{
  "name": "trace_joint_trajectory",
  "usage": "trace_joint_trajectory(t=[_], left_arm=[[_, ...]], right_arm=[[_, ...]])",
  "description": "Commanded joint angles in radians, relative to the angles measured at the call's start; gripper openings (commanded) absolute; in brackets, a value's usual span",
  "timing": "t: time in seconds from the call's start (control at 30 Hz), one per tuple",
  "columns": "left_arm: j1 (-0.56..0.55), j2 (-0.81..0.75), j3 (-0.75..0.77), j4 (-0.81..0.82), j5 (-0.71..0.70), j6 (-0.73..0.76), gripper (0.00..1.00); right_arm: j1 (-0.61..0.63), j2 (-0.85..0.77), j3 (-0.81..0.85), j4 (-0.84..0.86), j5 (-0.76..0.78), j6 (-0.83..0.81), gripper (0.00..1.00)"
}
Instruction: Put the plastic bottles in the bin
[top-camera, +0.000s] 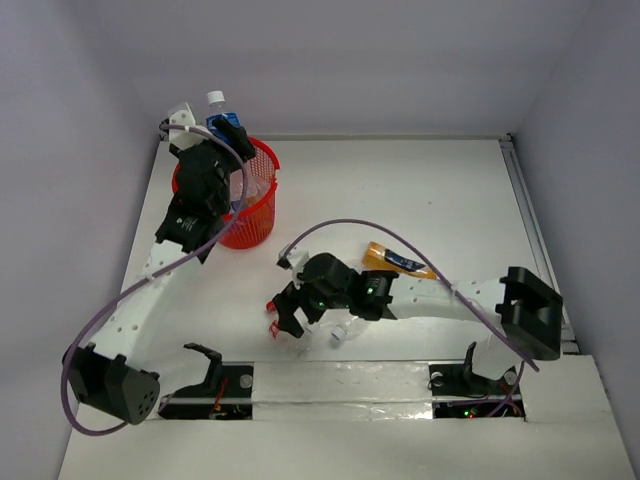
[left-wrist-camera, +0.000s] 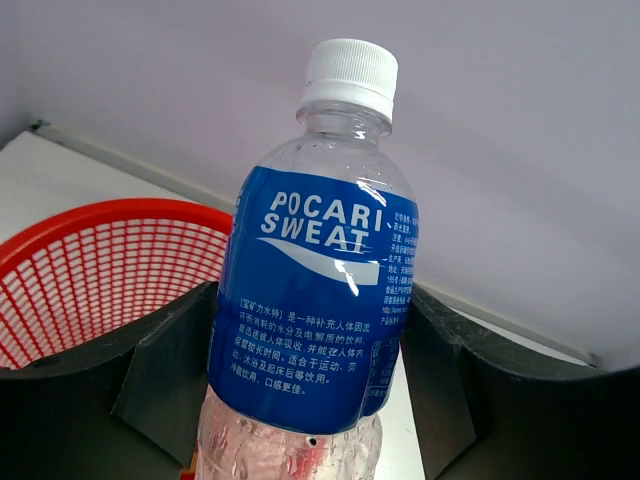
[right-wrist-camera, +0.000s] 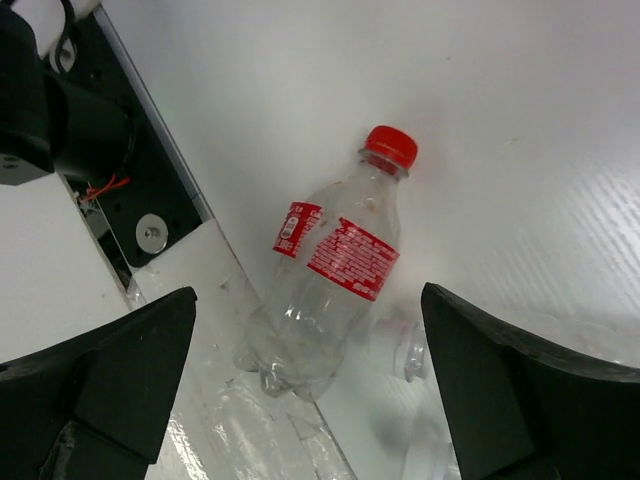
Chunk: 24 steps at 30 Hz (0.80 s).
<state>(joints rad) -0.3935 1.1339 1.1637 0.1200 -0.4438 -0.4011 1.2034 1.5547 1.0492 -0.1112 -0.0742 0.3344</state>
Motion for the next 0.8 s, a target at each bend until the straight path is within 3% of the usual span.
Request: trace_joint_trajectory(t=[0.0, 0.13, 0.43, 0.47, 0.5, 0.6, 0.77], left_arm=[[0.062, 0.046, 0.062, 0.041, 0.019, -0.007, 0.49], [0.111, 0.11, 0.033, 0.116, -0.042, 0.027, 0.49], [0.156, 0.187, -0.055, 0.277, -0.07, 0.099, 0.52], [0.156, 0.193, -0.067, 0.282, -0.075, 0.094, 0.55], [0.156, 0.199, -0.071, 0.279, -0.075, 0.09, 0.67], [0.165, 0.217, -0.07, 0.253, -0.07, 0.064, 0.86], [0.165, 0.192, -0.038, 0.208, -0.013, 0.028, 0.95]], right_arm=[[0.048, 0.054, 0.083, -0.034, 0.001, -0.023, 1.0], [0.093, 0.178, 0.127, -0.067, -0.016, -0.049, 1.0], [0.105, 0.275, 0.184, -0.097, 0.062, -0.04, 0.98], [0.105, 0.283, 0.189, -0.102, 0.071, -0.041, 0.98], [0.105, 0.294, 0.192, -0.107, 0.071, -0.041, 0.97], [0.105, 0.309, 0.199, -0.09, 0.071, -0.037, 0.96], [0.105, 0.344, 0.215, -0.07, 0.071, -0.026, 0.92]])
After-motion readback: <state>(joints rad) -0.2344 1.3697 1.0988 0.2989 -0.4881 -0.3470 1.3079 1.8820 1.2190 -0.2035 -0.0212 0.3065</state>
